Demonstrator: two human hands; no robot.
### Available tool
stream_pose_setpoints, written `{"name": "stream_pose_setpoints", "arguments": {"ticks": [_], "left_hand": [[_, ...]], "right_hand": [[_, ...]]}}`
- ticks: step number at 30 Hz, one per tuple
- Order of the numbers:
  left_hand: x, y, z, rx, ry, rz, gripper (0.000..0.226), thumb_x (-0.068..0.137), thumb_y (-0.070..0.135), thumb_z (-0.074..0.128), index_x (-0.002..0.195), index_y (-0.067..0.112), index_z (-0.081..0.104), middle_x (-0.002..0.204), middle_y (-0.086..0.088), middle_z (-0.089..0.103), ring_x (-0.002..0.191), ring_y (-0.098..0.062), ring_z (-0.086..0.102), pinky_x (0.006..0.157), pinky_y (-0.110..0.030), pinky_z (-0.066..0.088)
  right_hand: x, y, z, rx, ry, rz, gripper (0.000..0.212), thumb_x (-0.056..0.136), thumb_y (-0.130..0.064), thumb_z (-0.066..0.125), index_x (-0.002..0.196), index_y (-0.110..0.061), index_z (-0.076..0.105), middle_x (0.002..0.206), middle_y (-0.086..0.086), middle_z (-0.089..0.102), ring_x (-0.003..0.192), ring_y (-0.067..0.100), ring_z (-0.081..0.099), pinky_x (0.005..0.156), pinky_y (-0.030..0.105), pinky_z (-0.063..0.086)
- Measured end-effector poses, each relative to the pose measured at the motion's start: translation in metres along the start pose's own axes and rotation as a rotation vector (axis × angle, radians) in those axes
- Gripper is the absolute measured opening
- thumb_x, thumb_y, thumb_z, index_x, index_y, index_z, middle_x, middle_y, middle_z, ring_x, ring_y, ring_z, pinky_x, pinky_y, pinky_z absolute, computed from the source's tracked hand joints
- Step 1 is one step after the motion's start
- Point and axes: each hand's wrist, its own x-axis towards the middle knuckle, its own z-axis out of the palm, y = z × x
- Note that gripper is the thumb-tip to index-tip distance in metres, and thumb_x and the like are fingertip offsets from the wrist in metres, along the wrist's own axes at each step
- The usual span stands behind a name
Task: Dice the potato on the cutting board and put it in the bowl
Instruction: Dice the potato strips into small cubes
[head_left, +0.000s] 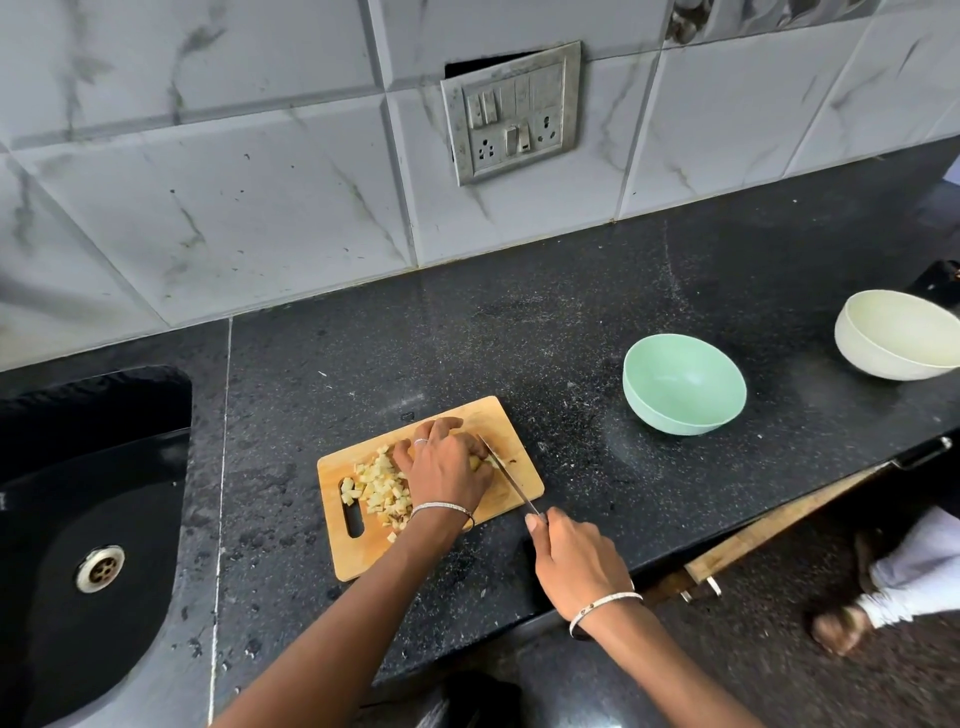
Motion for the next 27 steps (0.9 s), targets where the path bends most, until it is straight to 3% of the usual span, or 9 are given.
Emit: {"name": "stream_pose_setpoints", "arguments": {"ticks": [5,17,22,27], "left_hand": [[0.001,-0.001,0.002,-0.035,-0.002,-0.02,0.012,0.076,0.037,0.069,0.087,0.035,0.073,0.132,0.01,0.053,0.127,-0.019,0.039,0.103,-0.047,0.021],[0.006,-0.004,0.0,-0.013,-0.022,-0.005,0.01,0.074,0.041,0.071,0.082,0.035,0.072,0.134,0.013,0.052,0.13,-0.019,0.036,0.105,-0.048,0.021],[0.007,-0.004,-0.001,-0.024,-0.011,-0.006,0.008,0.073,0.041,0.072,0.078,0.035,0.072,0.135,0.012,0.051,0.132,-0.02,0.034,0.106,-0.049,0.02],[0.009,-0.003,0.001,-0.013,-0.023,-0.002,0.015,0.077,0.04,0.069,0.091,0.035,0.071,0.136,0.01,0.05,0.133,-0.021,0.034,0.105,-0.049,0.021]], "right_hand": [[0.003,0.001,0.002,-0.129,0.017,-0.031,0.036,0.104,-0.044,0.027,0.109,-0.018,0.05,0.104,0.01,0.067,0.098,0.037,0.064,0.065,0.038,0.037],[0.009,-0.007,0.007,-0.196,0.006,-0.018,0.036,0.104,-0.041,0.029,0.112,-0.014,0.052,0.111,0.011,0.066,0.105,0.035,0.063,0.073,0.039,0.047],[0.011,-0.001,-0.002,-0.032,-0.1,0.015,0.037,0.102,-0.043,0.033,0.099,-0.015,0.057,0.107,0.016,0.064,0.103,0.04,0.06,0.073,0.04,0.041],[0.006,0.028,-0.013,-0.014,-0.15,0.038,0.036,0.101,-0.048,0.03,0.083,-0.022,0.048,0.1,0.013,0.065,0.1,0.037,0.06,0.072,0.039,0.039]]}}
